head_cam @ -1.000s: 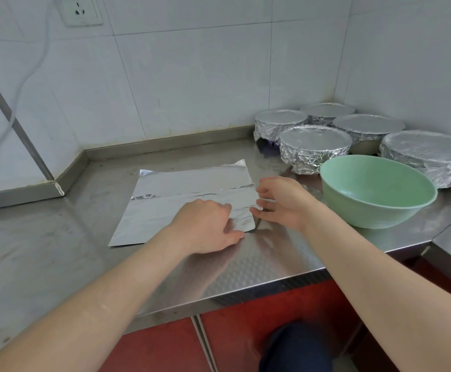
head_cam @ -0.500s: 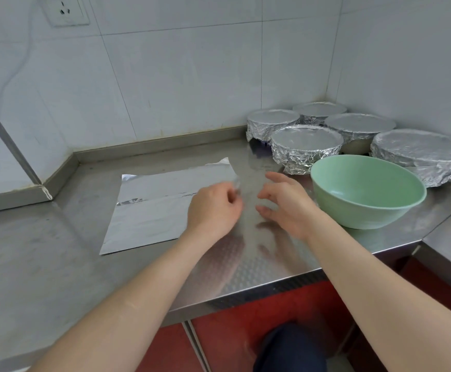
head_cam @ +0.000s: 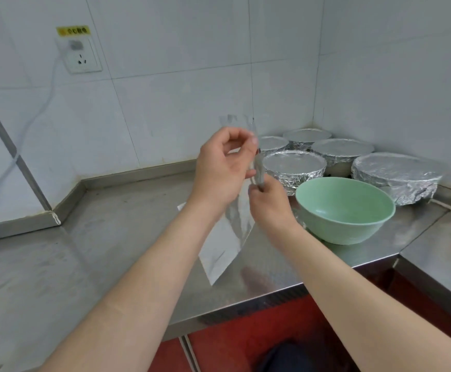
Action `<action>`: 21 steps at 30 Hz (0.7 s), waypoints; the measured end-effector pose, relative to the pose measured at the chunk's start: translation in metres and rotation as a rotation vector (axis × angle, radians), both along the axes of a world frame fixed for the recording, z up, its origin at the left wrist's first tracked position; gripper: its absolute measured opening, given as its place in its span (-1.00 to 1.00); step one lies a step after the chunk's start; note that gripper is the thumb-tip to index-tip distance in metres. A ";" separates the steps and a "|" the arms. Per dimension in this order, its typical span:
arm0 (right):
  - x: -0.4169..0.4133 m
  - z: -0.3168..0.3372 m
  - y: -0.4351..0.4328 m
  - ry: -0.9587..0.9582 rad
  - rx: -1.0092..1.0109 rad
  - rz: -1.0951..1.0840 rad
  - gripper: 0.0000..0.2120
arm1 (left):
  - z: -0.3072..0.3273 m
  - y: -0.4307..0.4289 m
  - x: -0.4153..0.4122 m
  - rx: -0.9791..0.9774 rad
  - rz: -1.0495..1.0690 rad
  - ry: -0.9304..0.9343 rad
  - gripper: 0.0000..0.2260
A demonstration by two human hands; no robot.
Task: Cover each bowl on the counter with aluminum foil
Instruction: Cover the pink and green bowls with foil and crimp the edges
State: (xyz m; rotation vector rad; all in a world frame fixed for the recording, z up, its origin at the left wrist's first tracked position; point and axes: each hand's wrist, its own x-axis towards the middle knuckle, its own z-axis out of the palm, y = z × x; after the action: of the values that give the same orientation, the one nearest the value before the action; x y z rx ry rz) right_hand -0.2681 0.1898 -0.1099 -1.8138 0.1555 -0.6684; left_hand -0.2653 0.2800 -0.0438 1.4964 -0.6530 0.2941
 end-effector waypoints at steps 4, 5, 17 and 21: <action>-0.015 0.027 -0.056 -0.066 0.255 -0.046 -0.69 | -0.008 -0.013 -0.005 0.081 0.128 -0.179 -0.86; -0.018 0.032 -0.076 -0.087 0.320 -0.063 -0.73 | -0.015 -0.017 -0.005 0.074 0.146 -0.117 -0.81; -0.050 0.073 -0.159 -0.483 -0.007 -0.258 -0.75 | -0.079 -0.113 0.008 0.732 -0.089 0.383 -0.89; -0.048 0.082 -0.136 -0.489 -0.434 -0.196 -0.39 | -0.073 -0.083 0.022 0.722 0.041 0.298 -0.82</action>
State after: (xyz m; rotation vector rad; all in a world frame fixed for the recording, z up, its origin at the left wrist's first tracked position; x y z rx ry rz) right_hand -0.3165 0.0541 -0.0277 -1.9941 -0.1542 -1.3459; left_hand -0.2437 0.1966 -0.1164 2.1895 -0.5064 -0.1603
